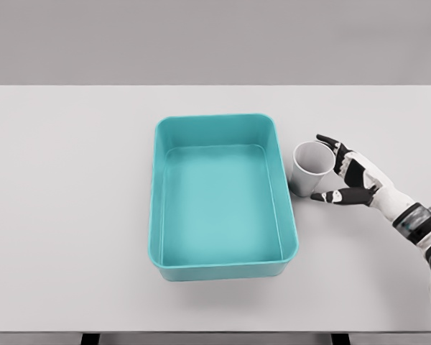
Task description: Put the paper cup into the basket with your right arm
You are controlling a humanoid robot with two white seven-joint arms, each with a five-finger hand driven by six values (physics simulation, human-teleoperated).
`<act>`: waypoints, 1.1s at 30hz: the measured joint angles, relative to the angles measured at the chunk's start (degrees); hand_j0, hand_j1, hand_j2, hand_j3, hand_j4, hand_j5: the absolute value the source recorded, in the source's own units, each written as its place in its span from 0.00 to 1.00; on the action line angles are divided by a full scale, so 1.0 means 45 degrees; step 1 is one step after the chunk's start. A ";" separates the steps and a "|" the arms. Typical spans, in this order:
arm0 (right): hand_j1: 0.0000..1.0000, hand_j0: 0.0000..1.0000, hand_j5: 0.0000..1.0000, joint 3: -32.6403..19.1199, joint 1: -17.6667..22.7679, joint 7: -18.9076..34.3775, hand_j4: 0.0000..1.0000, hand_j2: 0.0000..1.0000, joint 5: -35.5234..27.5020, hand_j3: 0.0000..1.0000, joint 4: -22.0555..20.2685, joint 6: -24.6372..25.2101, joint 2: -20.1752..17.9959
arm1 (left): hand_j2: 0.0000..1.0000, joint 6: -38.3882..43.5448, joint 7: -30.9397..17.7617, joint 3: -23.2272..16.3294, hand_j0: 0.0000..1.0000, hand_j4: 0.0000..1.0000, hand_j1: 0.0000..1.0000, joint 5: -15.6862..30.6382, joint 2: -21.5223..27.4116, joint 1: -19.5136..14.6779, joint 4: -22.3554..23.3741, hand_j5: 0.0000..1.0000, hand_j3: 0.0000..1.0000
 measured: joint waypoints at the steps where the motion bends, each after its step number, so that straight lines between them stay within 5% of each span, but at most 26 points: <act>1: 1.00 1.00 1.00 0.0002 0.0000 0.0000 1.00 1.00 0.0017 1.00 0.0015 -0.0001 0.0014 | 1.00 0.0000 0.0000 0.0000 1.00 1.00 1.00 0.0000 0.0000 0.0000 0.0000 1.00 1.00; 29: 1.00 1.00 1.00 0.0278 -0.0391 0.0000 1.00 1.00 0.0680 1.00 0.0167 0.0039 0.0462 | 1.00 -0.0003 0.0000 0.0000 1.00 1.00 1.00 0.0000 0.0000 0.0000 0.0000 1.00 1.00; 33: 0.88 0.88 0.88 0.0287 -0.0371 0.0000 0.88 0.88 0.0968 0.88 0.0174 0.0064 0.0483 | 1.00 0.0001 0.0000 0.0000 1.00 1.00 1.00 0.0000 0.0000 0.0000 0.0000 1.00 1.00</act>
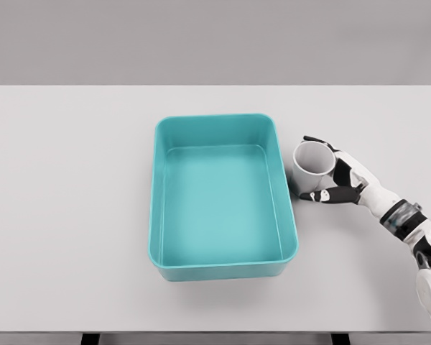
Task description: Put the paper cup into the basket with your right arm
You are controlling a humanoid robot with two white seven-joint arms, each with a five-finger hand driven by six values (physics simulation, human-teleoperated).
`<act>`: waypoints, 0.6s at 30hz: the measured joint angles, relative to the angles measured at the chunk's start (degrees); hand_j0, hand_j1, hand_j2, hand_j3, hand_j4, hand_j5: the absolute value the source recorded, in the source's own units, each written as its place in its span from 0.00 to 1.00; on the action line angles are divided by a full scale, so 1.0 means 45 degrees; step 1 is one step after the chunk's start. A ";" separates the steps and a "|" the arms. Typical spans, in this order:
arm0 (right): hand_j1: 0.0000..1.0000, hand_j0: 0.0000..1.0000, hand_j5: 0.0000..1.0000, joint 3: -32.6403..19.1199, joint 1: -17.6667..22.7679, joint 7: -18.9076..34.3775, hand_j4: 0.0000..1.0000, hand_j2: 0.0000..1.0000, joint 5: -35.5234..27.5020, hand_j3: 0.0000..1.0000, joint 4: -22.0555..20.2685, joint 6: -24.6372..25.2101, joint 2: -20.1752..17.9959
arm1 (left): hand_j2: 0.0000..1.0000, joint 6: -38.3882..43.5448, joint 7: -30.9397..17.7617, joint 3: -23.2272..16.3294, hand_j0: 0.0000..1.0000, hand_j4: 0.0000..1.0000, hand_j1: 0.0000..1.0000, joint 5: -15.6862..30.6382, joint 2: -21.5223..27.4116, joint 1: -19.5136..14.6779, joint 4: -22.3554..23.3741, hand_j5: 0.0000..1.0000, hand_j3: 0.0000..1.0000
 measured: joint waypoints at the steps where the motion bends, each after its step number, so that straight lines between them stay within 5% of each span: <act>1: 0.85 0.85 0.85 0.0004 0.0000 0.0000 0.85 0.85 0.0035 0.85 -0.0001 -0.0003 -0.0001 | 1.00 0.0001 0.0000 0.0000 1.00 1.00 1.00 0.0000 0.0000 0.0000 0.0000 1.00 1.00; 6: 0.67 0.67 0.67 0.0008 0.0000 0.0000 0.67 0.67 0.0227 0.67 -0.0028 0.0049 0.0000 | 1.00 0.0000 0.0000 0.0000 1.00 1.00 1.00 0.0000 0.0000 0.0000 0.0000 1.00 1.00; 18: 0.53 0.53 0.53 -0.0037 0.0039 -0.0001 0.53 0.53 0.0442 0.53 -0.0151 0.0044 -0.0034 | 1.00 -0.0001 0.0000 0.0000 1.00 1.00 1.00 0.0000 0.0000 0.0000 0.0001 1.00 1.00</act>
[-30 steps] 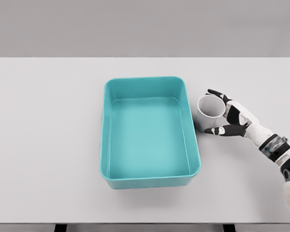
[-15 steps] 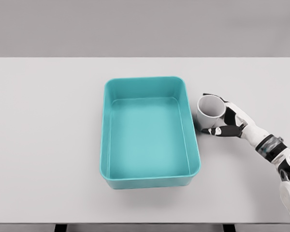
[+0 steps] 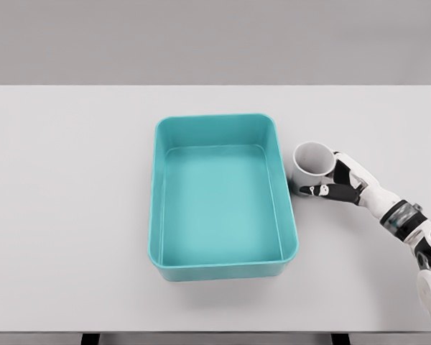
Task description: Put the paper cup into the basket with your right arm
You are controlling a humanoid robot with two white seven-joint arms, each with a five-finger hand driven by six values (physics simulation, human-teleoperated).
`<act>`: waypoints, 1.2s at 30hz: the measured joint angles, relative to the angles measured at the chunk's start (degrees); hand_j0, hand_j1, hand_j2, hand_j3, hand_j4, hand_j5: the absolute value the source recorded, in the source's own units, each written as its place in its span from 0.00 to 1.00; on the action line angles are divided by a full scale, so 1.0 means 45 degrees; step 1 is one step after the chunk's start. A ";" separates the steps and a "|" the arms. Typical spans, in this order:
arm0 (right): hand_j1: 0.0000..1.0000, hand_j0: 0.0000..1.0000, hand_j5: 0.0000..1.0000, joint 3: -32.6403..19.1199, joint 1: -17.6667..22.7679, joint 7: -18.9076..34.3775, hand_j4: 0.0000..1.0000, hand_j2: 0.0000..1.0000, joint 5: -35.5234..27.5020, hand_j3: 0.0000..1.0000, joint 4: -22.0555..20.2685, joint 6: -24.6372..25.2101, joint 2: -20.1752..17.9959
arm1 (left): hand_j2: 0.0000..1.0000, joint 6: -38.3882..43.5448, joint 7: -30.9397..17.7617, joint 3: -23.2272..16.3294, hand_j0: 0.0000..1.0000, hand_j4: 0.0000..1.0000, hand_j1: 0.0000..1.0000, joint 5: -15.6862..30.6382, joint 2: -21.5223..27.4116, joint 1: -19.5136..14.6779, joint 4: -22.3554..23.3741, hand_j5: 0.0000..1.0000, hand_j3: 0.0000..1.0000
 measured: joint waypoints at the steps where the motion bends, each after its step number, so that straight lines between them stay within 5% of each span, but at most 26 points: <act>1: 0.52 0.52 0.52 -0.0009 0.0000 0.0000 0.52 0.52 0.0033 0.52 -0.0013 -0.0018 -0.0009 | 1.00 -0.0003 0.0000 0.0000 1.00 1.00 1.00 0.0000 0.0000 0.0000 0.0000 1.00 1.00; 20: 0.45 0.45 0.45 -0.0868 0.0332 0.0008 0.45 0.45 0.0172 0.45 -0.2000 -0.0283 -0.0107 | 1.00 -0.0001 0.0000 0.0000 1.00 1.00 1.00 0.0000 0.0000 0.0000 -0.0001 1.00 1.00; 36: 0.45 0.45 0.45 -0.0952 0.0332 0.0009 0.45 0.45 0.1814 0.45 -0.3496 -0.2473 -0.0155 | 1.00 -0.0001 0.0000 0.0000 1.00 1.00 1.00 0.0000 0.0000 0.0000 -0.0001 1.00 1.00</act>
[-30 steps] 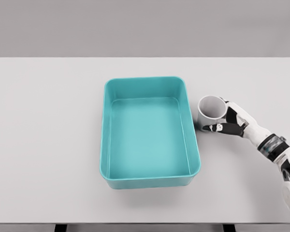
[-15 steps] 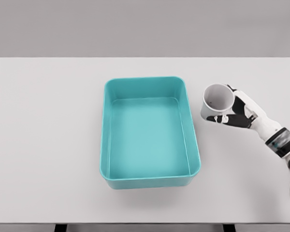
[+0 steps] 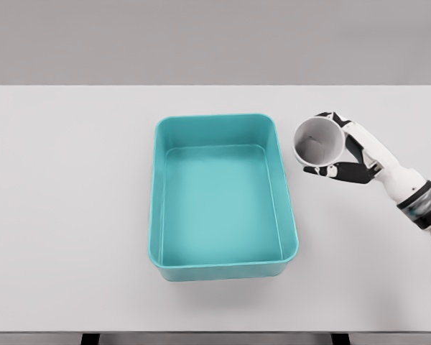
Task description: Put the paper cup into the basket with your right arm
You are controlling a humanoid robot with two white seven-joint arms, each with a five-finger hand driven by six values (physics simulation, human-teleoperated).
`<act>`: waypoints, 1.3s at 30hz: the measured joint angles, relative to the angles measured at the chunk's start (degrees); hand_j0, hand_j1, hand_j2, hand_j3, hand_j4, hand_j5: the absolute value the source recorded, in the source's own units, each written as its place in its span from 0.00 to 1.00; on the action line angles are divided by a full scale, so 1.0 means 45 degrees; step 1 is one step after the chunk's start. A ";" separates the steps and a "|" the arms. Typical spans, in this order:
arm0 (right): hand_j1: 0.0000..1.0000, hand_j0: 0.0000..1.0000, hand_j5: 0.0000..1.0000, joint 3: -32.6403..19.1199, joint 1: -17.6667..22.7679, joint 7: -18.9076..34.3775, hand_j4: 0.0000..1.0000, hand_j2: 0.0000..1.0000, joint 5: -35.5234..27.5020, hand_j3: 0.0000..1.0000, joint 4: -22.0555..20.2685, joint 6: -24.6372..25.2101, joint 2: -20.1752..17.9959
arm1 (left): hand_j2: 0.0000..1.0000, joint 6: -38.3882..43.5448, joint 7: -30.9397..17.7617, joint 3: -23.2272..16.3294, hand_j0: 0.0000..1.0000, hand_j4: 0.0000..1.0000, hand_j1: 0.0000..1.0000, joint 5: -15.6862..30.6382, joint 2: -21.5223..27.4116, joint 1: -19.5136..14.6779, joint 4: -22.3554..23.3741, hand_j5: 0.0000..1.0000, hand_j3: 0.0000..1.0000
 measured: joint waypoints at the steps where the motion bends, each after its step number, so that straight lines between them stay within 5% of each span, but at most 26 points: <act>1: 0.45 0.45 0.45 0.0008 -0.0019 0.0000 0.45 0.45 0.0127 0.45 -0.0069 -0.0123 0.0003 | 1.00 -0.0003 0.0000 0.0000 1.00 1.00 1.00 0.0000 0.0000 0.0000 0.0000 1.00 1.00; 12: 0.45 0.45 0.45 0.0375 -0.0195 0.0001 0.45 0.45 0.1322 0.45 -0.0601 -0.1265 0.0142 | 1.00 -0.0001 0.0000 0.0000 1.00 1.00 1.00 0.0000 0.0000 0.0000 0.0000 1.00 1.00; 39: 0.44 0.44 0.44 0.4315 -0.3379 0.0004 0.44 0.44 0.4278 0.44 -0.0656 -0.1609 -0.1282 | 1.00 -0.0001 0.0000 0.0000 1.00 1.00 1.00 0.0000 0.0000 0.0000 0.0000 1.00 1.00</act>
